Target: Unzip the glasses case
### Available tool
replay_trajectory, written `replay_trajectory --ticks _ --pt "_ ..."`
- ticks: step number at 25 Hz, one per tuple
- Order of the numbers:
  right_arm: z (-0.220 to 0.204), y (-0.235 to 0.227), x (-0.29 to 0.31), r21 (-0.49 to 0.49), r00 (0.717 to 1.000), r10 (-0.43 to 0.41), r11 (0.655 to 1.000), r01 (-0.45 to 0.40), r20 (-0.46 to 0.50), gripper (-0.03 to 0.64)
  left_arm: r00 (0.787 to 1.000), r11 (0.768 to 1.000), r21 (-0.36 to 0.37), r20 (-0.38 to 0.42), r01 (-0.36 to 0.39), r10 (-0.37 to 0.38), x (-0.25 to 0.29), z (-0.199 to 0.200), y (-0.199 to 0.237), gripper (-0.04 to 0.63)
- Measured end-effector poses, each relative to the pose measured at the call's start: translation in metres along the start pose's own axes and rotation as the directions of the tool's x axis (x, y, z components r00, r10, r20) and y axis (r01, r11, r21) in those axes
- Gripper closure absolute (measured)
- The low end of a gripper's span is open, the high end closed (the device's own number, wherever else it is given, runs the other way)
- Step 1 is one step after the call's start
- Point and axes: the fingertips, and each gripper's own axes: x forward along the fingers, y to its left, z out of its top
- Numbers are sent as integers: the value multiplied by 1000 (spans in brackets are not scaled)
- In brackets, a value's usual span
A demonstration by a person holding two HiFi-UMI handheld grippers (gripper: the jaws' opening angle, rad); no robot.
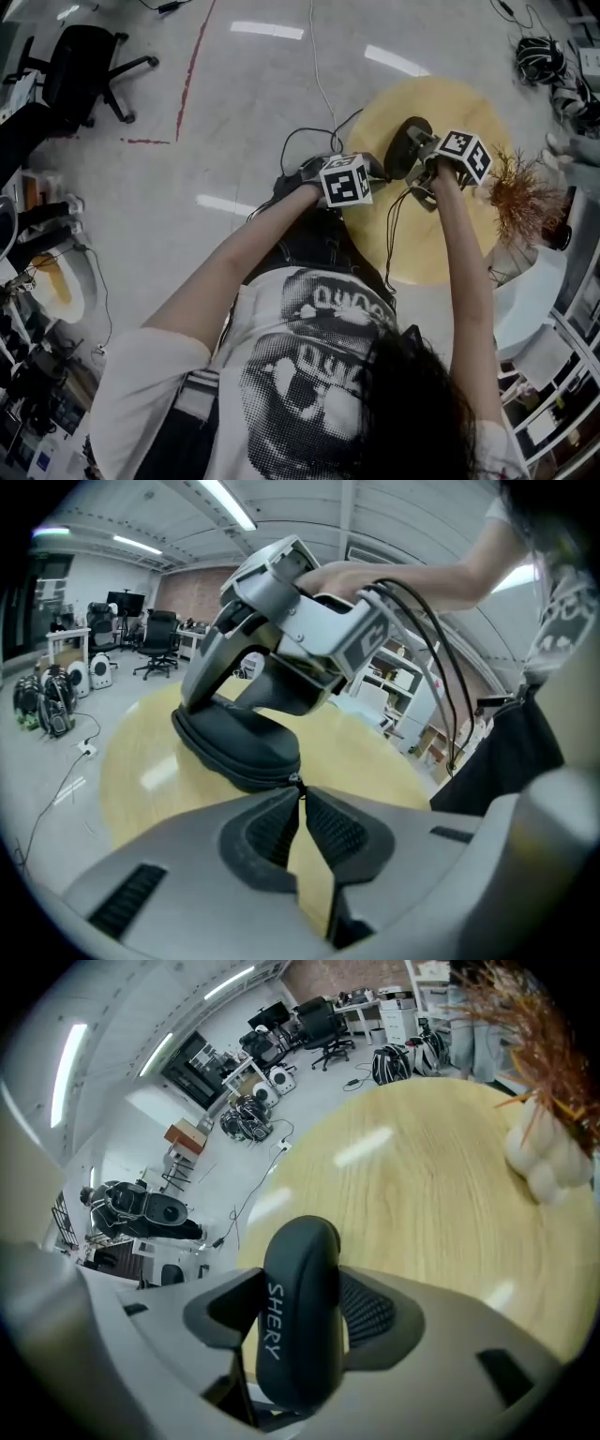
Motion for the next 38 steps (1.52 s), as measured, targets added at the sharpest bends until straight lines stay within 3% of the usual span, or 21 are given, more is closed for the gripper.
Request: replay_trajectory --ticks 4,9,11,16,22,24,26,29,38 --pt "5 -4 -5 -32 1000 -9 999 9 21 359 1000 999 36 16 -4 3 6 7 -4 567" --pt "11 -1 -7 -165 1000 -6 986 9 14 351 999 998 42 27 -45 44 2 6 5 566" --pt "17 -4 -9 -267 999 -46 962 51 25 351 998 998 23 34 -52 51 -4 7 10 566" --pt "32 -16 -14 -476 990 -136 869 135 31 351 994 996 -6 54 -90 91 -24 9 26 566" --pt "41 -40 -25 -728 968 -249 663 173 3 351 989 992 -23 81 -123 124 -52 10 42 566" --pt "39 -50 -27 -769 967 -252 625 133 -38 351 988 992 -28 84 -126 128 -59 9 46 566" --pt "36 -57 -27 -781 970 -234 618 92 -71 350 988 992 -29 88 -122 124 -64 9 48 566" --pt "34 -59 -25 -772 977 -199 632 66 -79 347 990 994 -23 89 -108 110 -70 9 50 566" --pt "30 -62 -32 -719 986 -164 681 139 36 310 990 998 -12 126 -61 62 -85 30 43 566"
